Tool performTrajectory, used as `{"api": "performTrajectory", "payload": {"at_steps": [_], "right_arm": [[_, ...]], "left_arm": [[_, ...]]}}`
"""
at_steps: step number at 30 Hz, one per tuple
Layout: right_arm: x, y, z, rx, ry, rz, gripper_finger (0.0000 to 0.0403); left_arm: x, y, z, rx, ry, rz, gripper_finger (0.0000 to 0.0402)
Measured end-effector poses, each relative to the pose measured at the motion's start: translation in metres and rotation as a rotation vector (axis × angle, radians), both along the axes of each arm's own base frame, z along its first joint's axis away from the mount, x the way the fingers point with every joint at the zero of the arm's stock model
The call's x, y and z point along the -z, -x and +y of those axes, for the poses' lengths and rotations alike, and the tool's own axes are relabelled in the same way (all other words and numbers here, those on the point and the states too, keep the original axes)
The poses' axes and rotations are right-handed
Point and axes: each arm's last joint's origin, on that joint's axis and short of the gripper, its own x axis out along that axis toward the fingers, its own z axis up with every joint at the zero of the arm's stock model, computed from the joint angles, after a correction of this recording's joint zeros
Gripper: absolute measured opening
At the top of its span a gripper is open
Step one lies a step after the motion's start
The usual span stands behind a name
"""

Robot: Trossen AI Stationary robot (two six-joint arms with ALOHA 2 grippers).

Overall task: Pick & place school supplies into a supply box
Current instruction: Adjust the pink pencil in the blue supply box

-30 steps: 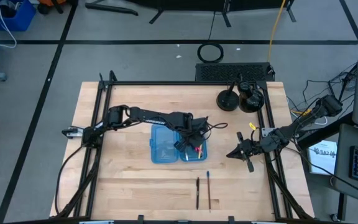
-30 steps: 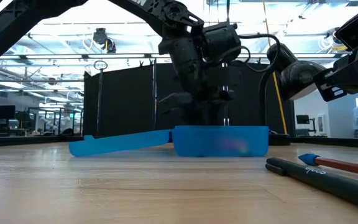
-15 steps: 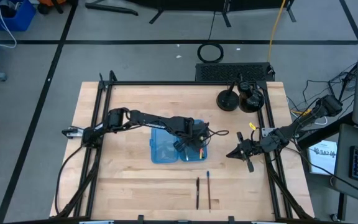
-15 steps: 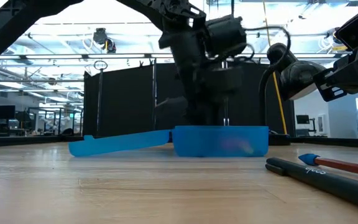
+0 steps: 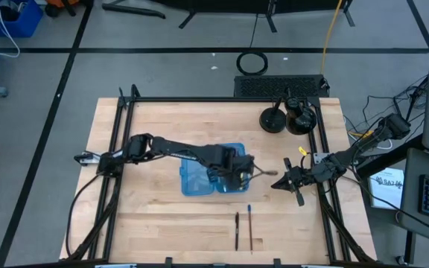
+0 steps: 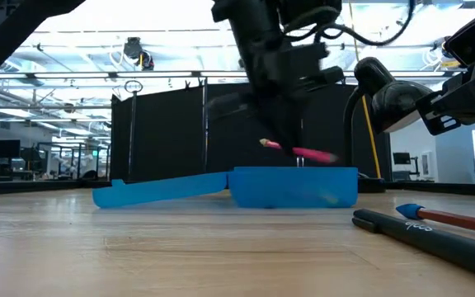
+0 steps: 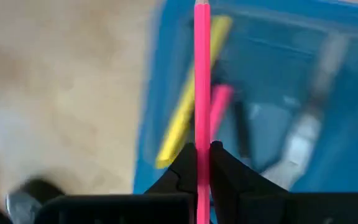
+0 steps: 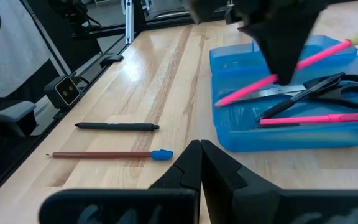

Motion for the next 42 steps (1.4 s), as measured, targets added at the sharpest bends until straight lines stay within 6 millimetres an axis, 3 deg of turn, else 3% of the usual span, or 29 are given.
{"api": "performTrajectory", "payload": {"at_steps": [4, 9, 15, 21, 27, 35, 42], "right_arm": [[0.000, 0.000, 0.000, 0.001, -0.002, 0.001, 0.0000], [0.000, 0.000, 0.000, 0.000, -0.002, 0.001, 0.0000], [0.000, 0.000, 0.000, 0.001, -0.002, 0.001, 0.0000], [0.000, 0.000, 0.000, 0.000, 0.002, 0.003, 0.0000], [0.000, 0.000, 0.000, 0.000, 0.003, 0.003, 0.0000], [0.000, 0.000, 0.000, -0.002, 0.010, 0.001, 0.0000], [0.000, 0.000, 0.000, -0.002, 0.010, 0.001, 0.0000]], "left_arm": [[0.001, 0.008, -0.010, 0.140, -0.123, 0.096, 0.0019], [0.000, 0.010, -0.021, 0.179, -0.171, 0.109, 0.0019], [-0.022, 0.014, -0.031, 0.200, -0.182, 0.042, 0.0019], [-0.054, 0.024, -0.030, 0.200, -0.104, -0.033, 0.0019], [-0.069, 0.031, -0.035, 0.234, 0.108, -0.065, 0.0019], [-0.069, 0.030, -0.031, 0.316, 0.234, -0.071, 0.0019], [-0.053, 0.031, -0.016, 0.332, 0.255, -0.032, 0.0019]]}}
